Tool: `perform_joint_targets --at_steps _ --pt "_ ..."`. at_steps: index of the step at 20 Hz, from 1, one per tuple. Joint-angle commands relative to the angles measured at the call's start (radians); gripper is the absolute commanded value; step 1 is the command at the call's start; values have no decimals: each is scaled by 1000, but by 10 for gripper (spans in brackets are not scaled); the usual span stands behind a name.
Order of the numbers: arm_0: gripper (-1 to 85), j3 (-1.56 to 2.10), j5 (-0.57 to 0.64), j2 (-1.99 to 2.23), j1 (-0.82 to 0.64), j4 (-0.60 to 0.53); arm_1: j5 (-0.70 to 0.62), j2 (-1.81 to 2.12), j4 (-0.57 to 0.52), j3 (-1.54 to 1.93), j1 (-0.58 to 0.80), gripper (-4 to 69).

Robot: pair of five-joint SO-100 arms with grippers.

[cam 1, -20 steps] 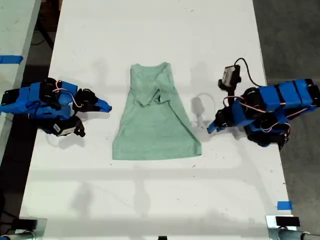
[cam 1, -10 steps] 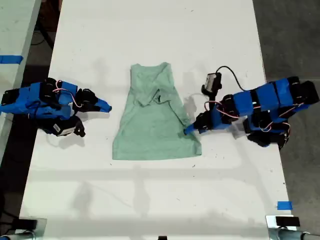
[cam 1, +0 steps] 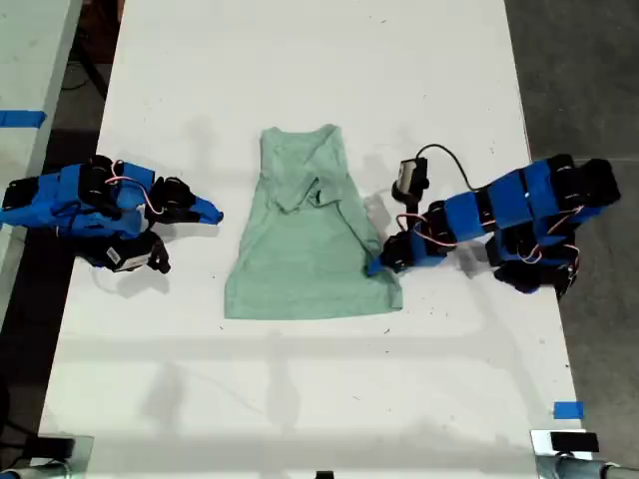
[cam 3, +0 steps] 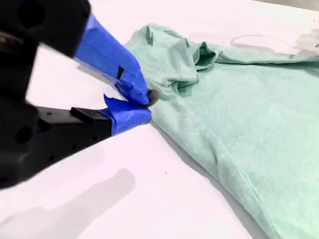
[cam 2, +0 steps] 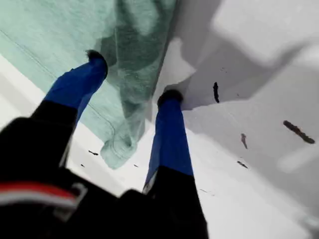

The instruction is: Fold t shirt

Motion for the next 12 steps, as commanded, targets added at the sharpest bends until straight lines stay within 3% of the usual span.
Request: perform_joint_targets --at_steps 1,3,4,12 --pt "-2 18 5 3 12 -21 -5 -77 72 -138 -18 181" --pt "-2 18 5 3 14 -21 2 -129 146 -219 -18 30" --pt "-2 18 5 3 14 -21 -2 -152 207 -272 -15 12" --pt "-2 18 5 3 14 -21 2 -365 611 -723 -44 12"
